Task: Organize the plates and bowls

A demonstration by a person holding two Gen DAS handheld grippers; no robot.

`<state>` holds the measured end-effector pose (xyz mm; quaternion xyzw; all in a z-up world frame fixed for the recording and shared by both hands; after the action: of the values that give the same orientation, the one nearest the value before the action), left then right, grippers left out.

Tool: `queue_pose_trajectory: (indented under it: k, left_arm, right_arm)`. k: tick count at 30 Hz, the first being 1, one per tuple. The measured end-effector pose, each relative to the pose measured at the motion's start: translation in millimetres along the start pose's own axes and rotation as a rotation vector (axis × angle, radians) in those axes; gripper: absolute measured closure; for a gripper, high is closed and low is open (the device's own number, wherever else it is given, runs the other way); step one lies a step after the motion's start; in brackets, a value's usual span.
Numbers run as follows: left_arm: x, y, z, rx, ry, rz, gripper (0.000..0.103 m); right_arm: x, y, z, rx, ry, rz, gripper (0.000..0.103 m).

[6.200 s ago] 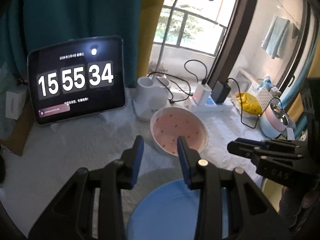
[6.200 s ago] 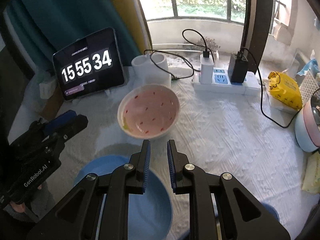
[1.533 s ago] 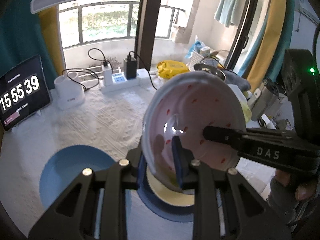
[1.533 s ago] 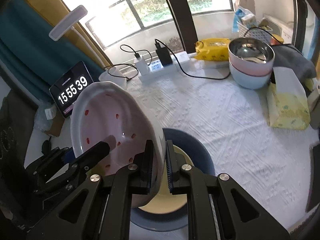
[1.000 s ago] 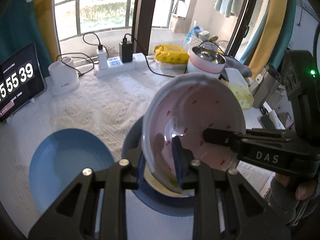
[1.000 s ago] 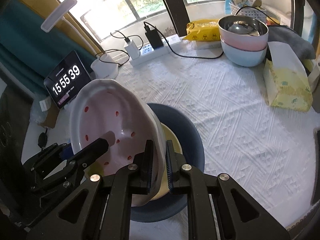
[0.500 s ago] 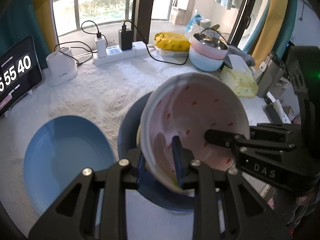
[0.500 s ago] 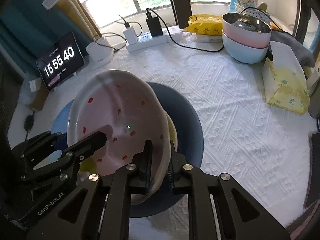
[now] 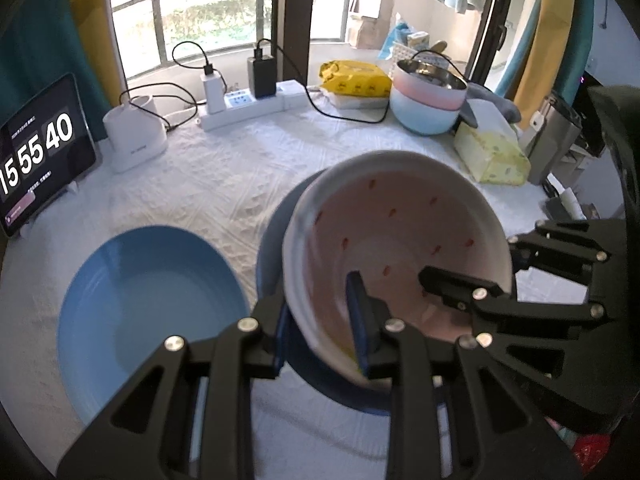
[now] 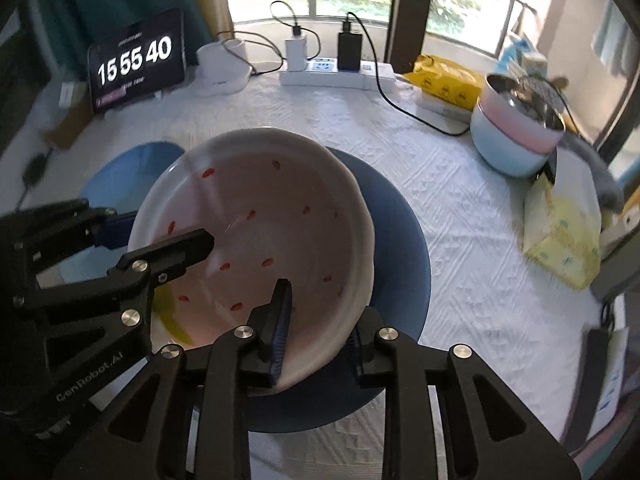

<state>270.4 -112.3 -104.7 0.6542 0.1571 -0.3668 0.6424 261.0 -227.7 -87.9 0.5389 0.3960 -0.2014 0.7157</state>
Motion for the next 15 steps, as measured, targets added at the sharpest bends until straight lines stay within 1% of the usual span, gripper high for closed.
queue_pose_trajectory:
  k: [3,4,8,12,14,15]
  left_arm:
    - [-1,0,-3,-0.007,-0.002,0.003,0.076]
    - [-1,1,-5,-0.016,-0.014,0.002,0.076]
    - [-5,2,-10,-0.04,-0.038,0.008,0.075]
    - [-6,1,-11,-0.041,-0.05,0.012,0.075]
    - [-7,1,-13,-0.044,-0.039,0.013,0.076]
    - [-8,1,-14,-0.048,-0.045,0.017,0.075]
  right_arm:
    - [-2,0,-1,-0.025,-0.028,0.013,0.076]
    - [-3,1,-2,-0.03,-0.032,0.018,0.076]
    - [-4,1,1,-0.013,-0.023,0.023,0.075]
    - [-5,2,3,0.008,-0.018,0.028,0.075]
    - [-8,4,4,0.017,-0.023,0.042,0.071]
    - [-9,4,8,0.03,-0.028,0.038,0.065]
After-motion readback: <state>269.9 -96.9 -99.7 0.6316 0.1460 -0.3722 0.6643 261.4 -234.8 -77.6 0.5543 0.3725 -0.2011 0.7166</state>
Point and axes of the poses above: each gripper's, at about its wrist camera, not at the fingertips, and x roughly the way its jaws point, z to its right, y to its top, the point moved 2 cm from there along x, roughly the way its jaws point, and after that the axes turned 9 degrees about z, right-handed, at the moved point
